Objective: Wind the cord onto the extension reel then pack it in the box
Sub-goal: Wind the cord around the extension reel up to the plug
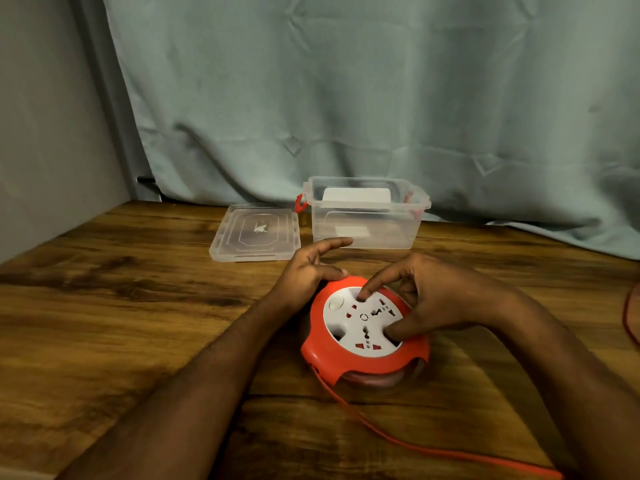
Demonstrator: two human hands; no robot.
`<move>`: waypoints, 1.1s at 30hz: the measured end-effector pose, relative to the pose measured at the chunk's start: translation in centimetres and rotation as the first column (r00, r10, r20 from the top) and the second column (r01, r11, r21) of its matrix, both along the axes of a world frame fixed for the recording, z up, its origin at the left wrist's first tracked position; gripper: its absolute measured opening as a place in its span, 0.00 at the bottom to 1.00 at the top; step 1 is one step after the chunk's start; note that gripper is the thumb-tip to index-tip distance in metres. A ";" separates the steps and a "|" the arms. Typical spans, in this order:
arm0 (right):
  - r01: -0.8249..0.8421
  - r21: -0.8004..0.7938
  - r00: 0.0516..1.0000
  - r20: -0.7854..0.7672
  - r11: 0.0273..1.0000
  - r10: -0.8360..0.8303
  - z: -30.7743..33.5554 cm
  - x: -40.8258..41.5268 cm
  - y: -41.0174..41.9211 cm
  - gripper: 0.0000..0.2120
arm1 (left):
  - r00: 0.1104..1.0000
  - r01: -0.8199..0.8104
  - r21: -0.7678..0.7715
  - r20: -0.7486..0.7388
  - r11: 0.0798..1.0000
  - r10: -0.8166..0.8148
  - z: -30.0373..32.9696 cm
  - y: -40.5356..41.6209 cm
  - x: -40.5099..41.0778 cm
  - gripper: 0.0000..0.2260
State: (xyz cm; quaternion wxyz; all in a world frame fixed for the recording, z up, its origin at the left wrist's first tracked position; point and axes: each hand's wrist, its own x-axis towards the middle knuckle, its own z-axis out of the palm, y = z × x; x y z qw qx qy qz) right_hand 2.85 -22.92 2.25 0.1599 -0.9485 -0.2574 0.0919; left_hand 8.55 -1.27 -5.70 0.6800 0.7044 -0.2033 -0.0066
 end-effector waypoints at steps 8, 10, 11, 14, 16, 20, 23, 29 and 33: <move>0.046 -0.085 0.992 0.122 0.995 -0.035 0.1 -0.3 0.4 0.26 | 1.000 -0.008 -0.020 -0.013 1.000 0.008 0.3 -0.1 -0.2 0.24; 0.056 -0.119 0.985 0.166 0.991 -0.036 0.1 -0.4 0.6 0.26 | 1.000 -0.017 -0.034 -0.013 0.999 0.016 0.2 -0.1 -0.1 0.24; 0.065 -0.129 0.981 0.189 0.989 -0.040 0.0 -0.4 0.7 0.26 | 1.000 -0.024 -0.042 -0.015 0.999 0.023 0.2 -0.1 -0.1 0.24; 0.065 -0.146 0.965 0.260 0.987 -0.025 -0.4 -0.3 1.0 0.25 | 0.999 -0.040 -0.058 -0.024 0.997 0.039 0.1 -0.1 0.0 0.23; 0.058 -0.138 0.956 0.294 0.989 -0.015 -0.6 -0.3 1.2 0.27 | 0.999 -0.037 -0.073 -0.031 0.997 0.034 0.0 -0.2 0.0 0.23; 0.023 -0.123 0.964 0.266 0.992 0.010 -0.9 -0.3 1.2 0.29 | 1.000 -0.024 -0.081 -0.014 0.996 0.023 0.0 -0.3 0.0 0.23; 0.016 -0.124 0.975 0.222 0.992 0.011 -0.9 -0.2 1.4 0.30 | 1.000 -0.005 -0.078 -0.010 0.997 0.005 0.0 -0.3 0.0 0.23; -0.025 -0.129 0.974 0.221 0.991 0.053 -1.2 -0.4 1.8 0.30 | 1.000 0.001 -0.081 -0.009 0.997 -0.002 -0.1 -0.3 0.0 0.23; -0.051 -0.106 0.969 0.235 0.993 0.075 -1.2 0.0 1.2 0.28 | 0.999 -0.018 -0.089 -0.038 0.996 0.014 0.0 -0.3 0.0 0.21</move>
